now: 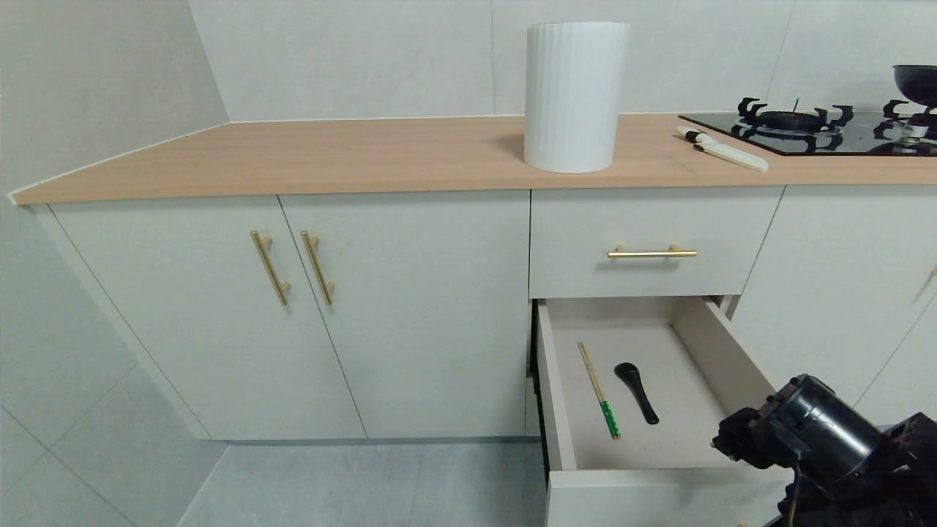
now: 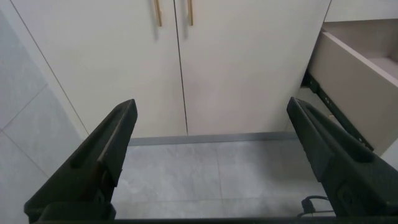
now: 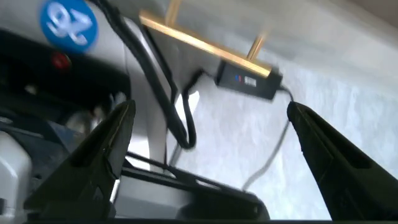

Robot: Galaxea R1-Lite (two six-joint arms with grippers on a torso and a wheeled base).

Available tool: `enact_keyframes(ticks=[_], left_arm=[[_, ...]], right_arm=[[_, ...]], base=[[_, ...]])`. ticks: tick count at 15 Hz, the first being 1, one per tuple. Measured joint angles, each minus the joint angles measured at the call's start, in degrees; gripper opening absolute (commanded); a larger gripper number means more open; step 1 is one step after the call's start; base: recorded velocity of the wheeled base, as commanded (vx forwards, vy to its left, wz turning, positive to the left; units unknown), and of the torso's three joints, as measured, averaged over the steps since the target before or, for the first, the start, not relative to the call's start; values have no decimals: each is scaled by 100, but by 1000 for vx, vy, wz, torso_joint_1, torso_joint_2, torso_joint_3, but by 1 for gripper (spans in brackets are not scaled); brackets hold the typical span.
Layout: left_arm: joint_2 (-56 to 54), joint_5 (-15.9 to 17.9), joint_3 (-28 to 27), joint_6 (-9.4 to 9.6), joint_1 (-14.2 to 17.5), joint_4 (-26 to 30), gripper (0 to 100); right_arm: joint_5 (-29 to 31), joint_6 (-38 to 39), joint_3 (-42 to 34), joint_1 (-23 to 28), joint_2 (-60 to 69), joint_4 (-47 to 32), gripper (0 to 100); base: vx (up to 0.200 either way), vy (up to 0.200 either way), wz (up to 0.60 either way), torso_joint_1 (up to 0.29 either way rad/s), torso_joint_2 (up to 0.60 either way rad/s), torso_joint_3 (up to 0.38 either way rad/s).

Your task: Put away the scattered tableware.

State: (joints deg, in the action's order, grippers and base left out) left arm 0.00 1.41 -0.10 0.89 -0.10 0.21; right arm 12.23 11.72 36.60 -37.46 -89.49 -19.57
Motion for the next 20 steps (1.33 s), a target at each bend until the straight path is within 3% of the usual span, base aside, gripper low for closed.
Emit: enact_keyframes(ticks=[3,8,12,20], left_arm=[[0,0,0,0,0,0,100],[0,2,0,0,0,-2,100],[0,0,0,-2,0,-2,100],[0,2,0,-2,0,-2,100]], right_arm=[[17,44,-5,20,-406,71,100],[107,108,17,277,-828,797,100],[307,492,28,304,-1023,1448,100],[362,495,59,304,-1239,2287,100]], base=[[0,0,0,0,0,0],[0,0,0,0,0,0],[0,0,0,0,0,0],[0,0,0,0,0,0]])
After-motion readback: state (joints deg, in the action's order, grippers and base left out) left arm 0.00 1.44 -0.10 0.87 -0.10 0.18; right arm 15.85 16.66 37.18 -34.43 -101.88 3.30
